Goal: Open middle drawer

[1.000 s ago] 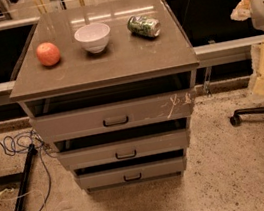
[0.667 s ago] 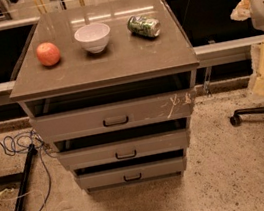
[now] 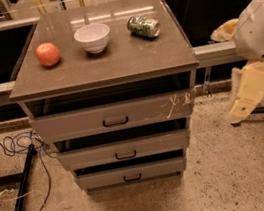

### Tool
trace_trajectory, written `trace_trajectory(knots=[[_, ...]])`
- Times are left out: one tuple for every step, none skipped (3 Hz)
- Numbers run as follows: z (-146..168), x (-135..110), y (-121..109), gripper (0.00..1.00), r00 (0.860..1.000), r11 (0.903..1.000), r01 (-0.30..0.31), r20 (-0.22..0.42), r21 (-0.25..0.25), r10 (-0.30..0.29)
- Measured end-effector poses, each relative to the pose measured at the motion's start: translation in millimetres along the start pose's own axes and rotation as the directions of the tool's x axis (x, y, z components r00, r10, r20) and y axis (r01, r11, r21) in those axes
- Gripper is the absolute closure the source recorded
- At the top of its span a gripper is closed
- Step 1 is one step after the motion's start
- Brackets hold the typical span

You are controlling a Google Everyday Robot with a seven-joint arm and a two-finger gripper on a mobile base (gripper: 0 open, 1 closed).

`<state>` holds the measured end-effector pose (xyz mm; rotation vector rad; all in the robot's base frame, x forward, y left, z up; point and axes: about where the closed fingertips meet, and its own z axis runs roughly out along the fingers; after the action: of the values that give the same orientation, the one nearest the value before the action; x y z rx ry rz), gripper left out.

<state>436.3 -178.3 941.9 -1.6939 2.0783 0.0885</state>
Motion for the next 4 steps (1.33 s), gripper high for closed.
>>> trace_trajectory(knots=[[33.7, -8.5, 13.0, 0.0, 0.993, 1.0, 0.005, 0.121, 0.002, -0.006], [35.6, -10.0, 15.1, 0.0, 0.992, 1.0, 0.003, 0.123, -0.004, -0.003], [40.2, -13.6, 20.1, 0.0, 0.992, 0.9998, -0.002, 0.128, -0.019, 0.005], [70.8, -24.3, 36.0, 0.0, 0.991, 0.9988, -0.018, 0.13, -0.046, 0.024]])
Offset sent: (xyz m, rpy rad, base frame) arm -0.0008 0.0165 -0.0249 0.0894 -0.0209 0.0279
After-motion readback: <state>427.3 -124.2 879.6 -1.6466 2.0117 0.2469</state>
